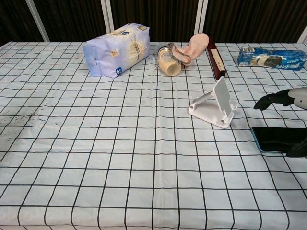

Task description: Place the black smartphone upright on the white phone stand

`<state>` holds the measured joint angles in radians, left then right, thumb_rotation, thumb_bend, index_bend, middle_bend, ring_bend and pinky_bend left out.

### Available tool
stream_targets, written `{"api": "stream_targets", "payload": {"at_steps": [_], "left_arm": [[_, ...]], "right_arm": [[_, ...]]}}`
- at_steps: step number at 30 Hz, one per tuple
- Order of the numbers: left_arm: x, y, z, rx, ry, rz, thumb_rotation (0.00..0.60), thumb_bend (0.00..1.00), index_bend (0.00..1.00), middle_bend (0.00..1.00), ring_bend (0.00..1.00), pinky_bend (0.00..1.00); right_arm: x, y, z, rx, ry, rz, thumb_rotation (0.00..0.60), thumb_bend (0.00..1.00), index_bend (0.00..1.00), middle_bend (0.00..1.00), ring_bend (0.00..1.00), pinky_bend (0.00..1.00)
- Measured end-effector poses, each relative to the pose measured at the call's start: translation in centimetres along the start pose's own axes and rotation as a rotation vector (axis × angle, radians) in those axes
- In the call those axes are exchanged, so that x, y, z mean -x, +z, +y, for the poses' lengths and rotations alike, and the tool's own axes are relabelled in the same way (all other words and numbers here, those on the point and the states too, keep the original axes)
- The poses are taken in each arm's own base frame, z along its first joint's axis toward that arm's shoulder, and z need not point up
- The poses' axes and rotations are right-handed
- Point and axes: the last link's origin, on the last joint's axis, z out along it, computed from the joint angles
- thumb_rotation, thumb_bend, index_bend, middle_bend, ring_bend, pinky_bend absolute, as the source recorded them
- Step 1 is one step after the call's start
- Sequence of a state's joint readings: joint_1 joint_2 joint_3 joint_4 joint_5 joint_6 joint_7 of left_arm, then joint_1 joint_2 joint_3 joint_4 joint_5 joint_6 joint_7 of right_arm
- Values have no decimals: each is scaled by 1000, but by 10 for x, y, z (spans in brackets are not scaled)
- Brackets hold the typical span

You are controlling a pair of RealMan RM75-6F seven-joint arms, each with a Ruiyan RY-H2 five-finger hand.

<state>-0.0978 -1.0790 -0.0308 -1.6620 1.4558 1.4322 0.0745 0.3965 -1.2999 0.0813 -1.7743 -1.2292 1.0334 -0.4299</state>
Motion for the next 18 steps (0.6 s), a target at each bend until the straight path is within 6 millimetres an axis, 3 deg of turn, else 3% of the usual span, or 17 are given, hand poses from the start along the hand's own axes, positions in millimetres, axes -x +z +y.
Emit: {"api": "stream_targets", "payload": {"at_steps": [18], "left_arm": [[0, -1, 1, -3, 0, -1, 600, 0, 0, 0, 0, 0]], "right_arm": [[18, 19, 27, 113, -6, -40, 600, 148, 293, 251, 116, 173]]}}
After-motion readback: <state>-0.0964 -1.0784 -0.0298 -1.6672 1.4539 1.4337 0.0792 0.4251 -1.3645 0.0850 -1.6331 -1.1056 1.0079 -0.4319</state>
